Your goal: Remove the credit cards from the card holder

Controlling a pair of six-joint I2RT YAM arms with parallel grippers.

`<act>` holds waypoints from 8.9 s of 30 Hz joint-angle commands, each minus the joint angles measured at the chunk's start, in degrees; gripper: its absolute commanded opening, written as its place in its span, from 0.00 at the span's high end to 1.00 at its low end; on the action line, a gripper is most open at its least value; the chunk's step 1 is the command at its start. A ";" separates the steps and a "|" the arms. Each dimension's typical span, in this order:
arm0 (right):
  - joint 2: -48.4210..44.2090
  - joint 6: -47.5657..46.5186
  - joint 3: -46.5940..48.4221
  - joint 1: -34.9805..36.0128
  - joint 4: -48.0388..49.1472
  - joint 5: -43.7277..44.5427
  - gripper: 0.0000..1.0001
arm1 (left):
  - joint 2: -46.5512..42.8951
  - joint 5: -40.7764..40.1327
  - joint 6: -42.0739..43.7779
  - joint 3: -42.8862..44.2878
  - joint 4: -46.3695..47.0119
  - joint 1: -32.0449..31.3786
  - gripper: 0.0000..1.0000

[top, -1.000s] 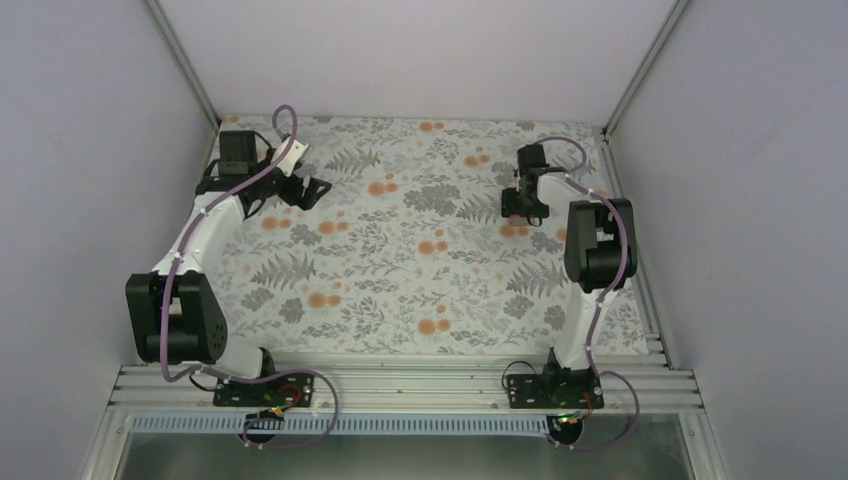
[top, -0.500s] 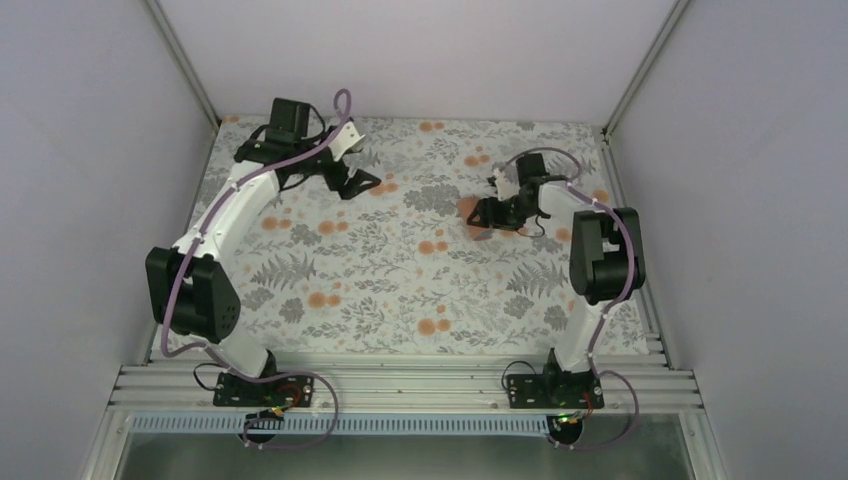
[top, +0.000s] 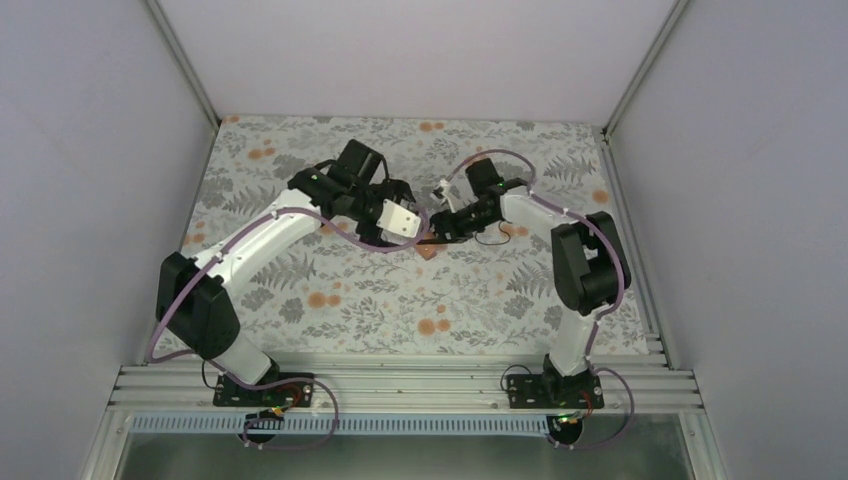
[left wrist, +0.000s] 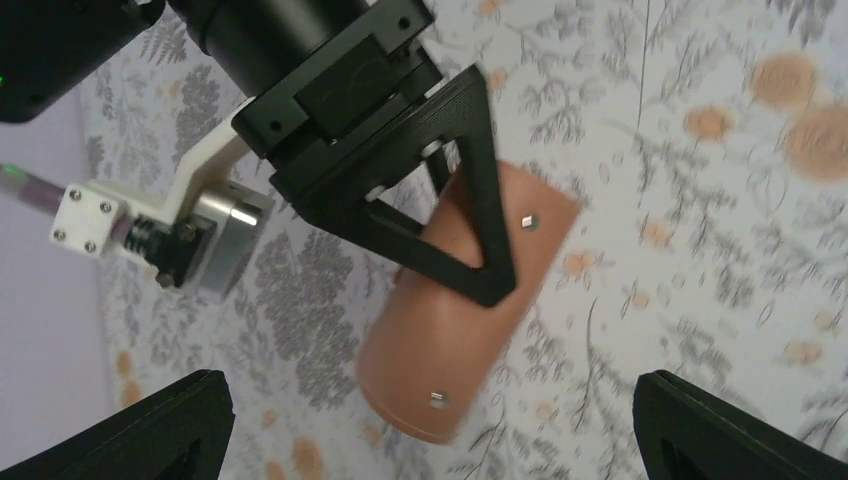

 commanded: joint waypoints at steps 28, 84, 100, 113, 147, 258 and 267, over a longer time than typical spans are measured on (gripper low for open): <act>-3.39 -3.62 8.32 7.15 -3.08 -10.27 0.56 | -1.14 -7.95 12.45 -4.12 -1.79 0.05 0.89; -28.75 -9.99 9.72 7.79 9.90 -2.68 0.96 | -10.16 34.71 -33.41 11.71 -7.58 12.31 0.22; -24.27 -18.57 13.97 11.75 2.89 -4.82 0.96 | -10.71 35.07 -29.95 7.43 -10.91 10.22 0.97; -32.93 13.70 3.31 18.81 20.92 57.04 0.55 | -11.83 10.53 -65.19 10.04 1.95 14.31 0.98; -12.78 13.03 17.91 28.74 14.65 70.68 0.94 | -12.28 13.32 -68.93 9.80 2.73 14.38 0.98; -20.40 22.10 17.23 26.02 16.10 51.51 0.96 | -9.86 -8.69 -47.54 10.17 2.42 11.44 0.01; -23.24 14.13 13.77 23.20 16.61 38.87 0.96 | -13.42 0.82 -45.78 9.20 -0.32 15.86 0.29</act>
